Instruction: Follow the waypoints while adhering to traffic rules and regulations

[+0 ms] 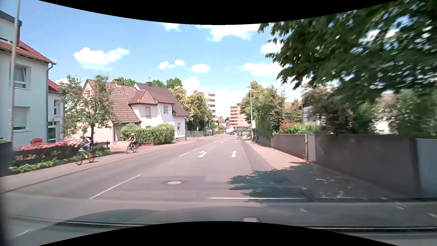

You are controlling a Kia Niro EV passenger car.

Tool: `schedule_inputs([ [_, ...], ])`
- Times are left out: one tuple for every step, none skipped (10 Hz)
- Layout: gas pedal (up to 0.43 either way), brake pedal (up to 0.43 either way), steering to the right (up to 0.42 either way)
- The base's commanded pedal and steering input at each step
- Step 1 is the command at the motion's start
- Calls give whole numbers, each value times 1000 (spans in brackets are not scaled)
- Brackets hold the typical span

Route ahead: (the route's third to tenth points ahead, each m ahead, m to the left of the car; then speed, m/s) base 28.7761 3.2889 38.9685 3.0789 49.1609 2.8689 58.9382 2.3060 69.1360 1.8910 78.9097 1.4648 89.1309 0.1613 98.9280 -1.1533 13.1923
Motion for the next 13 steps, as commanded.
schedule_inputs([
  [0,134,-2],
  [0,140,-2],
  [0,134,-3],
  [0,128,-2],
  [0,122,-2],
  [0,122,-2],
  [0,122,-1],
  [0,122,0],
  [0,122,0],
  [0,122,0],
  [0,122,0],
  [0,122,0],
  [0,122,0],
])
